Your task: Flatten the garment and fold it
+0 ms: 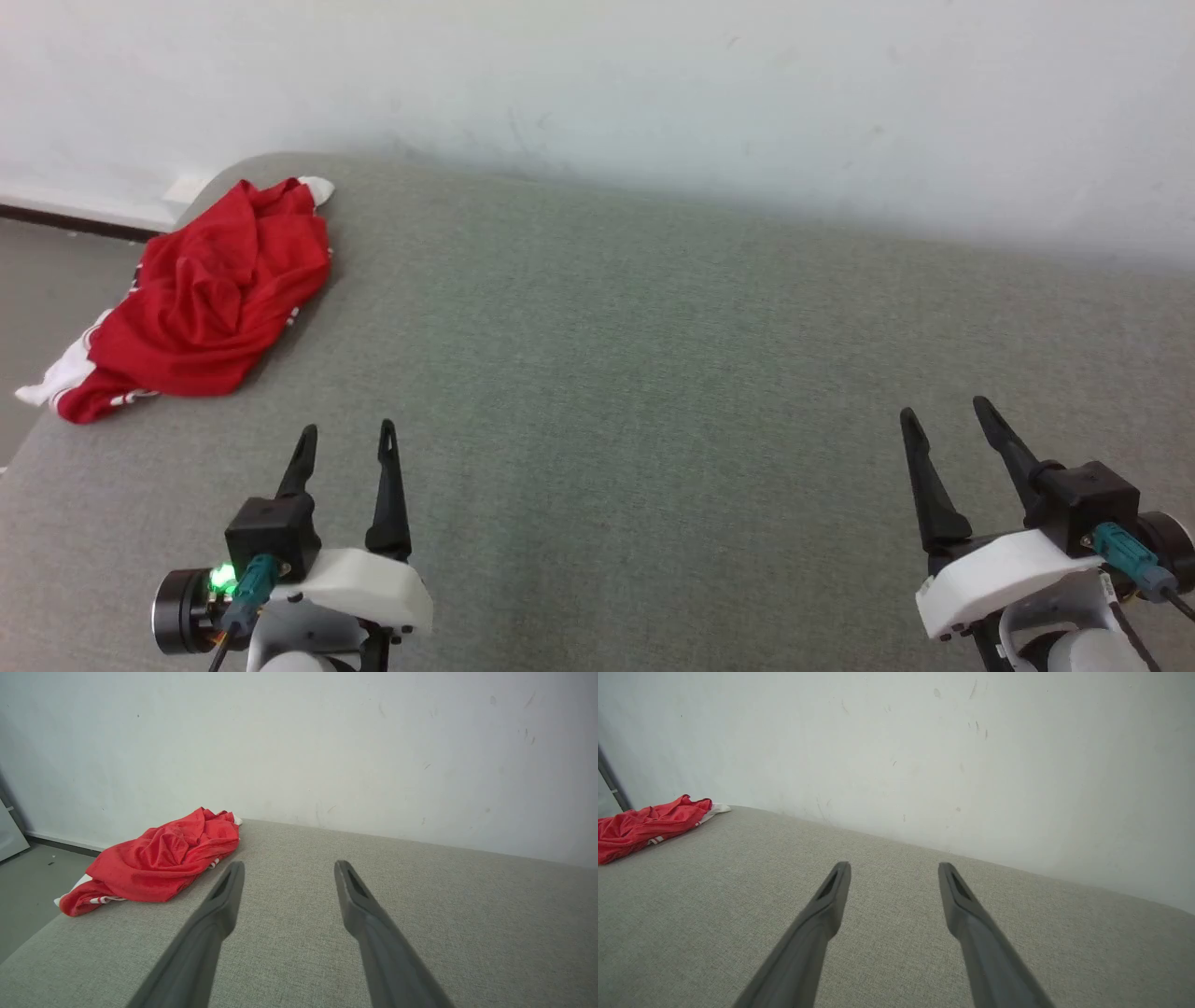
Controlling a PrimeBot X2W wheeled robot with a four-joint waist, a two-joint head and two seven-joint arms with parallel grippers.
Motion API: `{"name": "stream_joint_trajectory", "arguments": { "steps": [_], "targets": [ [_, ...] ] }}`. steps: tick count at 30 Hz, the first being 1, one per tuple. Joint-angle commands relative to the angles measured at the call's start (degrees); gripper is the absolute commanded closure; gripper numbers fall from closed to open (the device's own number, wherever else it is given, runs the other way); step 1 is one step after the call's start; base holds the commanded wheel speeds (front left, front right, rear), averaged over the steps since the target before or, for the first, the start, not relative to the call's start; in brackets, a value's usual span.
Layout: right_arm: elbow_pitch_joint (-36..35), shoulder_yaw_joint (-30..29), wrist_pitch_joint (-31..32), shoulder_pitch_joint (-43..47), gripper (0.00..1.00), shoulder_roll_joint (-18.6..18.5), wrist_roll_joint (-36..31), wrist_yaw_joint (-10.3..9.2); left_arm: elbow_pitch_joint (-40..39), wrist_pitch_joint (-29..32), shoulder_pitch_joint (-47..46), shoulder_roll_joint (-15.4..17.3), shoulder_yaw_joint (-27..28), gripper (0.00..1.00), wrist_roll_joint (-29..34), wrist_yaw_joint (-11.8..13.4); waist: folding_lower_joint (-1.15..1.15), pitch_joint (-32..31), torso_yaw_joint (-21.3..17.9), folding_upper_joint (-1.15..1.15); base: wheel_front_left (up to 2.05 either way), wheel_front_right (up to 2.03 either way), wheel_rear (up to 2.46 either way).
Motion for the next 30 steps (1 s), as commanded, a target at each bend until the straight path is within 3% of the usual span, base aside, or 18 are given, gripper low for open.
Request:
{"name": "stream_joint_trajectory", "arguments": {
  "steps": [1, 30],
  "targets": [
    [0.13, 0.08, -0.59, -0.73, 0.0, 0.11, 0.6, -0.05, 0.17, -0.58, -0.25, 0.17, 0.14, 0.0, -0.63, 0.69, 0.0, 0.1, 1.25, 0.0, 0.0, 0.0, 0.0],
    [-0.23, 0.77, -3.15, -1.34, 0.0, 0.18, 1.81, -0.08, -0.05, -4.05, 0.88, 0.27, 1.15, 0.0, -3.17, 3.2, 0.0, 1.05, 10.36, 0.0, 0.0, 0.0, 0.0]
  ]
}}
